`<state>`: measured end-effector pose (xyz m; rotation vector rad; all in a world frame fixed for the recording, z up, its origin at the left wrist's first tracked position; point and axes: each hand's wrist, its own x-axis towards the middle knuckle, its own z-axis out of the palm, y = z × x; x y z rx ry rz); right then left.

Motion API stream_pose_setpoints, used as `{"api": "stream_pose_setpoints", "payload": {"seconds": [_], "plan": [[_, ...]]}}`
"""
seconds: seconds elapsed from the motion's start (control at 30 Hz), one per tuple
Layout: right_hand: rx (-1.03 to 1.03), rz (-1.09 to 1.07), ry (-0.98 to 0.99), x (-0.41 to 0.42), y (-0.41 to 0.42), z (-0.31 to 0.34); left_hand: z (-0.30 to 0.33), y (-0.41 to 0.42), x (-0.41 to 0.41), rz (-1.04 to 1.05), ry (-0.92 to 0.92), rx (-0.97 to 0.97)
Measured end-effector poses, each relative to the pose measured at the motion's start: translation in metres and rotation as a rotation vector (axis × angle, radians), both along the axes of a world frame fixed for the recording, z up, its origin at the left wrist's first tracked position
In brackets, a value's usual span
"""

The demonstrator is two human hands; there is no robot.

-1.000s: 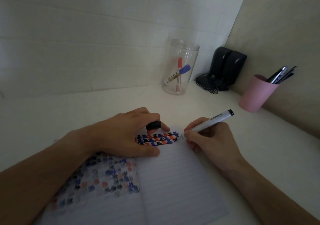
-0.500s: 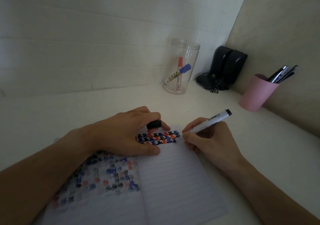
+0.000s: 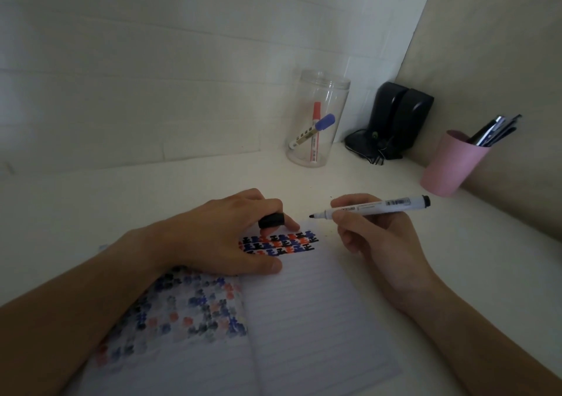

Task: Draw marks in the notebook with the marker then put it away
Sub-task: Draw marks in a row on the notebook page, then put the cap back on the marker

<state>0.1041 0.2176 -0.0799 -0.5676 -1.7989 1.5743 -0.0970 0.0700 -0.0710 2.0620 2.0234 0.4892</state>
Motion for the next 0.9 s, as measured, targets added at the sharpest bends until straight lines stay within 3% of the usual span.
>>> {"api": "stream_pose_setpoints", "payload": {"seconds": [0.23,0.37,0.53,0.9], "plan": [[-0.243,0.049,0.094,-0.0021,0.0049,-0.0032,-0.0063,-0.0011,-0.0024,0.008,-0.088,0.028],[-0.373,-0.001,0.148,-0.0029,0.0060,0.0001,-0.0057,-0.0008,-0.0014,0.049,-0.126,0.198],[-0.381,-0.015,0.180,-0.0034,0.0081,-0.0002,-0.0022,0.0029,-0.0008,0.151,0.028,0.332],[-0.331,0.023,0.208,-0.0030,0.0066,0.0010,-0.0009,0.0062,-0.0026,0.189,0.044,0.397]]}}
